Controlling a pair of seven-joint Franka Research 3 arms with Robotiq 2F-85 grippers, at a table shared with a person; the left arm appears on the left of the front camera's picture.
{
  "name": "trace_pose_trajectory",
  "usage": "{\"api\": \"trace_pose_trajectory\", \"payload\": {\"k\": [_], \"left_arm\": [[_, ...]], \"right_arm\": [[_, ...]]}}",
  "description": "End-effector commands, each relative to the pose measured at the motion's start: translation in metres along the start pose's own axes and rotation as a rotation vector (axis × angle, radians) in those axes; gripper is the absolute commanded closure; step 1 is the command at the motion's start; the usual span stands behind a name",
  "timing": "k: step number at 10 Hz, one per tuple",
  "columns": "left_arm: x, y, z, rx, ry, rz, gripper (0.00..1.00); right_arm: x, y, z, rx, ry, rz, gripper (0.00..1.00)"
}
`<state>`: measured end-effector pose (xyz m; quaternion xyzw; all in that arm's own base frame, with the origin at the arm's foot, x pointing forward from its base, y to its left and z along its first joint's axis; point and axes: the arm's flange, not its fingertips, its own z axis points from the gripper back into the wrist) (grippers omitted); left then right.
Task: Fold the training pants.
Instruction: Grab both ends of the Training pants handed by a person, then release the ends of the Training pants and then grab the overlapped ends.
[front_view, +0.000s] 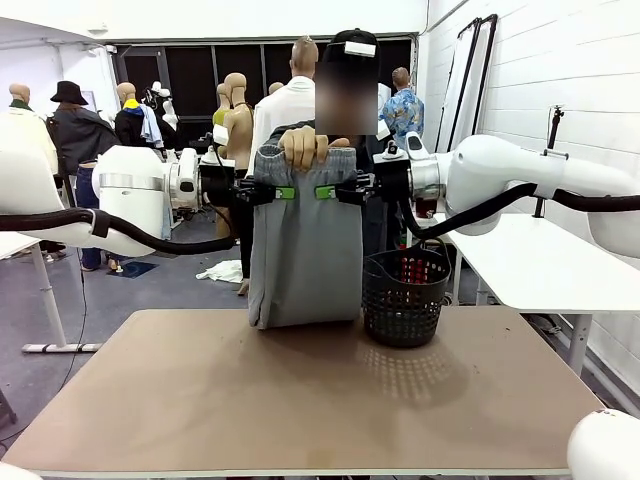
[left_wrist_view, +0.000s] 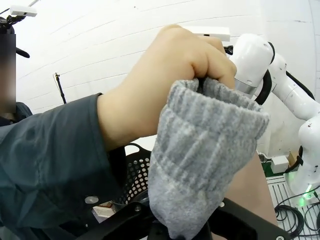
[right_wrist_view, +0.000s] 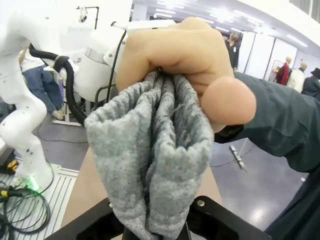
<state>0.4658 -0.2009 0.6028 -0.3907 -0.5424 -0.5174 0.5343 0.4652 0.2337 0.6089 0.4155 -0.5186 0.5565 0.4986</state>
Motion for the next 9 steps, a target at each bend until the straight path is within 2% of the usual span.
{"api": "trace_pose_trajectory", "payload": {"k": [1, 9], "left_arm": [[0.0051, -0.0044, 0.0002, 0.009, 0.005, -0.007, 1.0], [0.0051, -0.0044, 0.0002, 0.009, 0.005, -0.007, 1.0]], "right_arm": [[0.0019, 0.0012, 0.0003, -0.003, -0.006, 0.011, 1.0], [0.0019, 0.0012, 0.0003, -0.003, -0.006, 0.011, 1.0]]}}
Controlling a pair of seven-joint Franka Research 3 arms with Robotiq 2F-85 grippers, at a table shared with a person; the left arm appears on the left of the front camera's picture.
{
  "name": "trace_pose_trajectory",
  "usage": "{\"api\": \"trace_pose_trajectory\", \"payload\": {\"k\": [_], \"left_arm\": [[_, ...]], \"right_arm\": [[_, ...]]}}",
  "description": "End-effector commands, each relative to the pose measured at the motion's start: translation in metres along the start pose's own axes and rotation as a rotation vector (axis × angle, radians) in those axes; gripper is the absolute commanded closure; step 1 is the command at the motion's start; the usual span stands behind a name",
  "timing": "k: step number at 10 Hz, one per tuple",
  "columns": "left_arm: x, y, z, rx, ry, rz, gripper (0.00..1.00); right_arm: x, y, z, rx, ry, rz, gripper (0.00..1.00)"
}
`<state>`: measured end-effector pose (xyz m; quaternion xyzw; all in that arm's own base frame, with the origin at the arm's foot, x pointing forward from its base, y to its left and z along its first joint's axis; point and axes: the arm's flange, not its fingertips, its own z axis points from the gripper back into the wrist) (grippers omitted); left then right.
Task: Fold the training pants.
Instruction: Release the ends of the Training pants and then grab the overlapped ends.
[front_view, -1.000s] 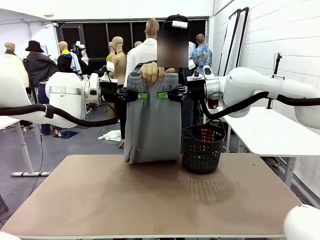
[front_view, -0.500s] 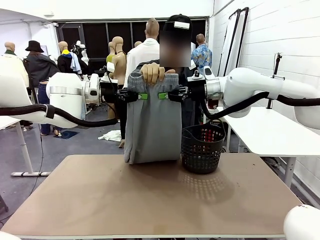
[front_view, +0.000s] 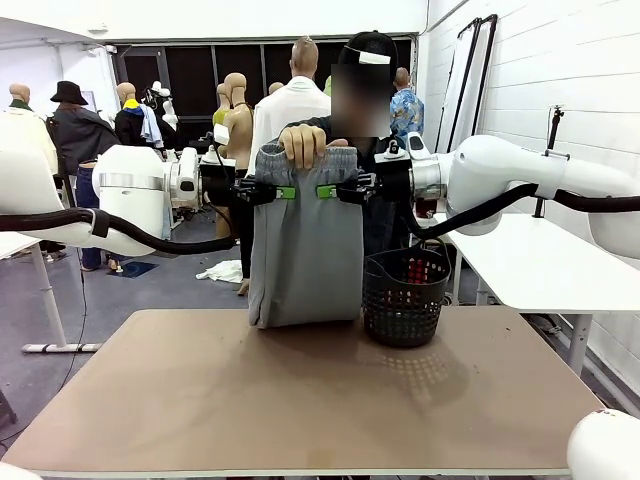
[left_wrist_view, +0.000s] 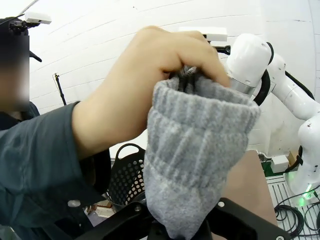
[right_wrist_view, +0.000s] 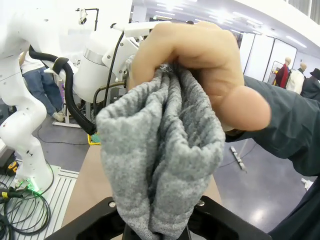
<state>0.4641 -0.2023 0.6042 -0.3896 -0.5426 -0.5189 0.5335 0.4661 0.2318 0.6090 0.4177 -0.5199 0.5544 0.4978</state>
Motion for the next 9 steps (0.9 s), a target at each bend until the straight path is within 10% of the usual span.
{"api": "trace_pose_trajectory", "payload": {"k": [1, 9], "left_arm": [[0.0033, -0.0027, 0.0011, 0.01, 0.003, -0.003, 1.0], [0.0033, -0.0027, 0.0011, 0.01, 0.003, -0.003, 1.0]], "right_arm": [[0.0021, 0.0022, -0.0014, -0.003, 0.0, 0.014, 1.0], [0.0021, 0.0022, -0.0014, -0.003, 0.0, 0.014, 1.0]]}}
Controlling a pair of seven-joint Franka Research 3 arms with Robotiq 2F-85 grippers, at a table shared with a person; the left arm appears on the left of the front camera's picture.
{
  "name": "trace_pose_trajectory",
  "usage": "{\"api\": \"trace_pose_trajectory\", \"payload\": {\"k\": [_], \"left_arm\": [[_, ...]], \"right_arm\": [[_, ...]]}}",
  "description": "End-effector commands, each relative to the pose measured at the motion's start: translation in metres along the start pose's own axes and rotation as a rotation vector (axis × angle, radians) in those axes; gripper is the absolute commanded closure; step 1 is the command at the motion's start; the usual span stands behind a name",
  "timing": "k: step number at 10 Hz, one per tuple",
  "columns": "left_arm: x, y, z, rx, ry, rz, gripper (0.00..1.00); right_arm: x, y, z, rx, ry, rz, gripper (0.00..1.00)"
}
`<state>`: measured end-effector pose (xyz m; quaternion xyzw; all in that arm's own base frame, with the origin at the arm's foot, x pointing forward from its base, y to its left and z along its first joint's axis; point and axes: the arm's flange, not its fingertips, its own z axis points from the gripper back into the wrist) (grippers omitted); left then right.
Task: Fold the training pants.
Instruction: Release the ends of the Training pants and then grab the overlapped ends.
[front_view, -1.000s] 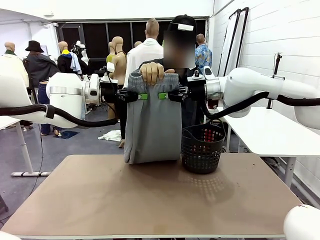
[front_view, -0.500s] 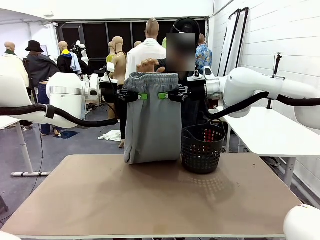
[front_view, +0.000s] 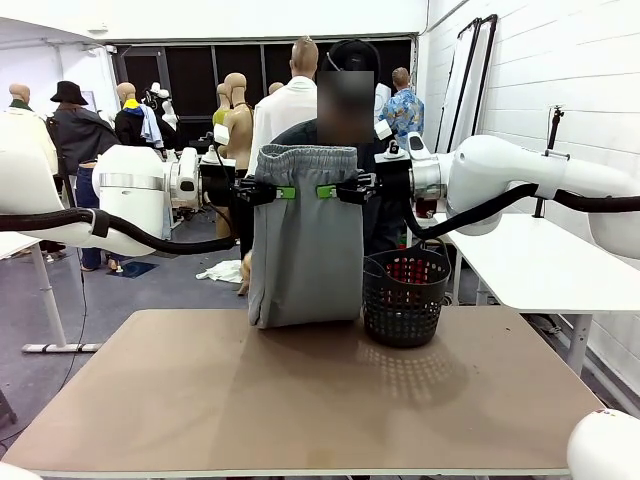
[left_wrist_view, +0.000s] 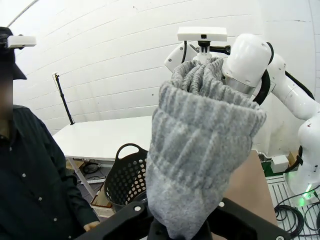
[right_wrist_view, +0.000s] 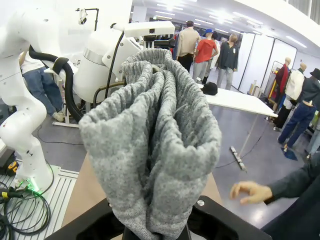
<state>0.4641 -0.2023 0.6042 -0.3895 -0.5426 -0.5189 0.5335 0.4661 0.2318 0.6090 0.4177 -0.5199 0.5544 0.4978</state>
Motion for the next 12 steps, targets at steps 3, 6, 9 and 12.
{"api": "trace_pose_trajectory", "payload": {"k": [3, 6, 9, 12], "left_arm": [[0.0033, -0.0027, 0.0011, 0.01, 0.003, -0.003, 1.0], [0.0033, -0.0027, 0.0011, 0.01, 0.003, -0.003, 1.0], [0.0033, -0.0027, 0.0011, 0.01, 0.003, -0.003, 1.0], [0.0033, -0.0027, 0.0011, 0.01, 0.003, -0.003, 1.0]], "right_arm": [[0.0021, 0.0022, -0.0014, -0.003, 0.0, 0.013, 1.0], [0.0021, 0.0022, -0.0014, -0.003, 0.0, 0.013, 1.0], [0.0021, 0.0022, -0.0014, -0.003, 0.0, 0.013, 1.0], [0.0021, 0.0022, -0.0014, -0.003, 0.0, 0.013, 1.0]]}}
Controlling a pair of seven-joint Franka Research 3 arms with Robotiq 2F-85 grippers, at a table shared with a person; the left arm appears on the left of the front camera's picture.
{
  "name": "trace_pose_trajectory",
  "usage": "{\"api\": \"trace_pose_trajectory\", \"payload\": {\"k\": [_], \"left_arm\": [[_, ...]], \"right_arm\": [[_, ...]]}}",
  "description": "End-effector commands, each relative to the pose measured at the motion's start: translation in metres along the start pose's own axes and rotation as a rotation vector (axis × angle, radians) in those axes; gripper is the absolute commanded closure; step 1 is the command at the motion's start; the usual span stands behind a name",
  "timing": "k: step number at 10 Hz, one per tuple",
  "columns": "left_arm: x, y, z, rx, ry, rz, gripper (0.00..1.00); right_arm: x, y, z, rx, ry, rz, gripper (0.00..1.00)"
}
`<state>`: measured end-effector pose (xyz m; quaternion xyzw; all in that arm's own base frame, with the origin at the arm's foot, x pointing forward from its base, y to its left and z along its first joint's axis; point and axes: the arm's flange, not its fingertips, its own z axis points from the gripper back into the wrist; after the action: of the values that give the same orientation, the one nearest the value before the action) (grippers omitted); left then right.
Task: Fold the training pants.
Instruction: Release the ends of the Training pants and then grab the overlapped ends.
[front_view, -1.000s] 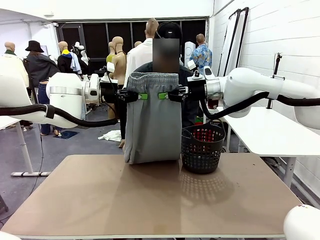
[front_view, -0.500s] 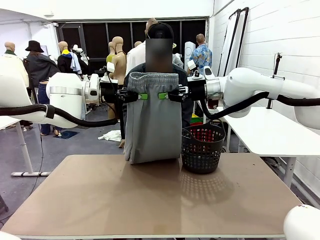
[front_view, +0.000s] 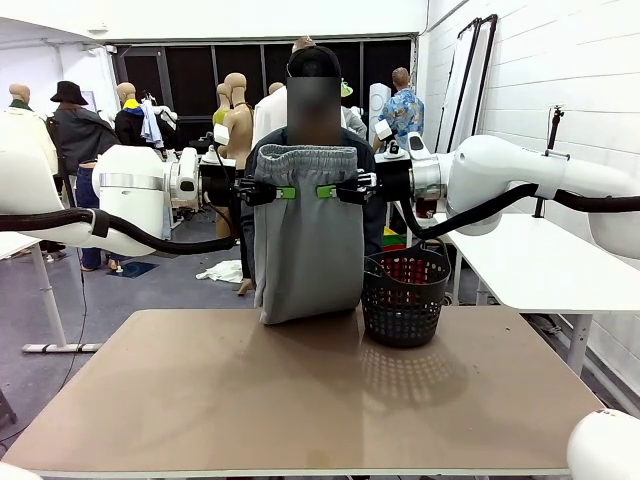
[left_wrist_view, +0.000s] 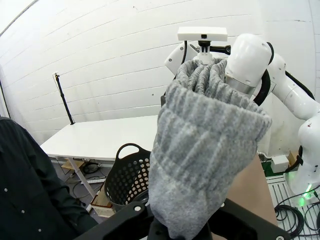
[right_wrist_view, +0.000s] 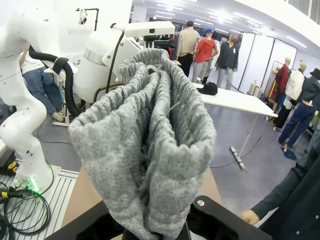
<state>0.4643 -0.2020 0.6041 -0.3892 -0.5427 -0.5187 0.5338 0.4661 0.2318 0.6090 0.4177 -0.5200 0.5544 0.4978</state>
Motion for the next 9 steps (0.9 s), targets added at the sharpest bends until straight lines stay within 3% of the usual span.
{"api": "trace_pose_trajectory", "payload": {"k": [1, 9], "left_arm": [[0.0034, -0.0029, 0.0009, 0.009, 0.003, -0.003, 1.0], [0.0034, -0.0029, 0.0009, 0.009, 0.003, -0.003, 1.0]], "right_arm": [[0.0022, 0.0022, -0.0015, -0.003, 0.0, 0.013, 1.0], [0.0022, 0.0022, -0.0015, -0.003, 0.0, 0.013, 1.0]]}}
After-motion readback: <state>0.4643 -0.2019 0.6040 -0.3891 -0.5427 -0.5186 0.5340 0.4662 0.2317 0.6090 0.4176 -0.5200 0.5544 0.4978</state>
